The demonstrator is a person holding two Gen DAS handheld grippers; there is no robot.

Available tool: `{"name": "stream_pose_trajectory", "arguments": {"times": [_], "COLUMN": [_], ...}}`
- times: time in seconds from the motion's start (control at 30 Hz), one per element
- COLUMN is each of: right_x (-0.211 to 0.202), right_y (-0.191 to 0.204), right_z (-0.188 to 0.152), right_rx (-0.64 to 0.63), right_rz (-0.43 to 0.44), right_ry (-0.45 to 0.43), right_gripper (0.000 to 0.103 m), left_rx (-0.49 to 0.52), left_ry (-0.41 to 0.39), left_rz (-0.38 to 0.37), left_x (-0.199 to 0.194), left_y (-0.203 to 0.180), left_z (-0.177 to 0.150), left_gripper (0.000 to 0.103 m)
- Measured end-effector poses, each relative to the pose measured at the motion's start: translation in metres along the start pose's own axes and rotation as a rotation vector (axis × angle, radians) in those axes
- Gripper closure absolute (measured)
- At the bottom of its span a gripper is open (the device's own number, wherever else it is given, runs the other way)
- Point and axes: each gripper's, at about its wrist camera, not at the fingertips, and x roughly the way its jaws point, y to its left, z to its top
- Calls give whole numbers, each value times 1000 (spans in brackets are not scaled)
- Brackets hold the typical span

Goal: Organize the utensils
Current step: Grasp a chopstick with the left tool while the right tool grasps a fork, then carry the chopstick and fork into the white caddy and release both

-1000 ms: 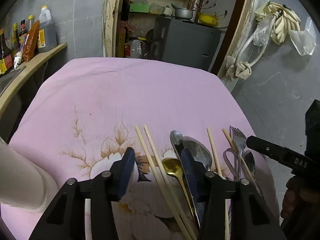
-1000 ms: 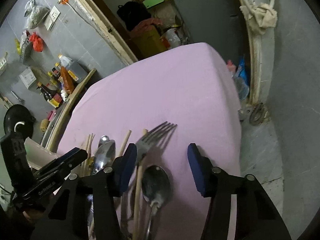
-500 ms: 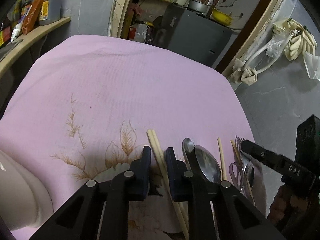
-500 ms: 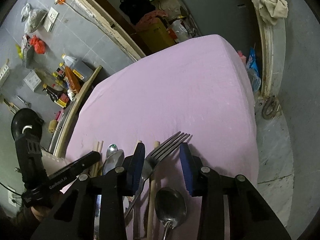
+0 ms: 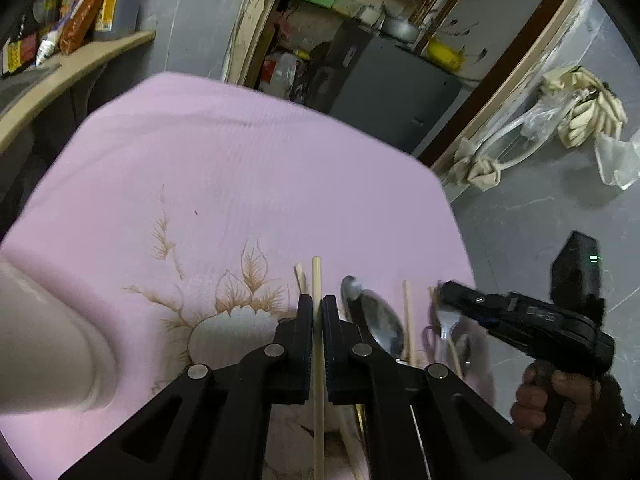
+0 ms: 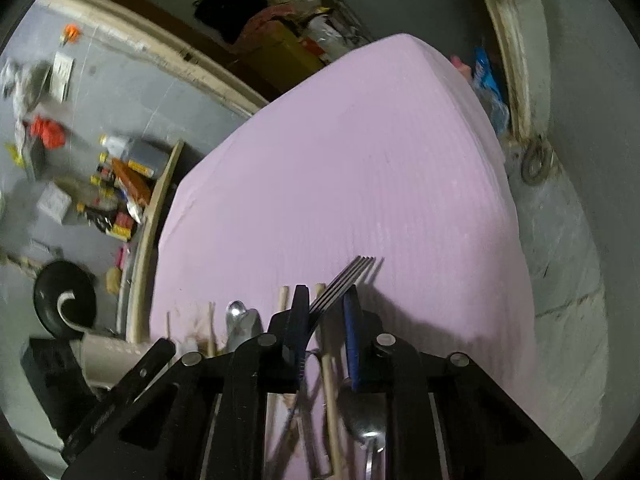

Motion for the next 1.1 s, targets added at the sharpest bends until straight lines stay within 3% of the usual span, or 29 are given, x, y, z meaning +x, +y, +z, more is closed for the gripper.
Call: {"name": "stream_pose_trajectory", "arguments": {"times": [0.13, 0.37, 0.57, 0.77, 0.93, 1.1], "right_x": [-17, -67, -107, -126, -134, -134], "right_y": [8, 59, 127, 194, 252, 307], "right_z": [-10, -50, -87, -104, -109, -108], "right_rx": [30, -41, -122, -238, -284, -339], "right_rz": [35, 38, 4, 27, 169, 293], "right_ry": [-47, -185, -316, -399, -464, -540], "right_gripper": [94, 99, 101, 101, 101, 101], "left_rx": [1, -20, -11, 3, 19, -39], "left_ry": [-44, -150, -250, -338, -413, -510], "left_rz": [-15, -35, -82, -112, -108, -86], "left_x": [-27, -83, -132, -182, -215, -239], "left_y": [-1, 7, 26, 67, 107, 150], "left_z": [2, 11, 31, 58, 78, 104], "left_gripper": [98, 98, 98, 98, 98, 98]}}
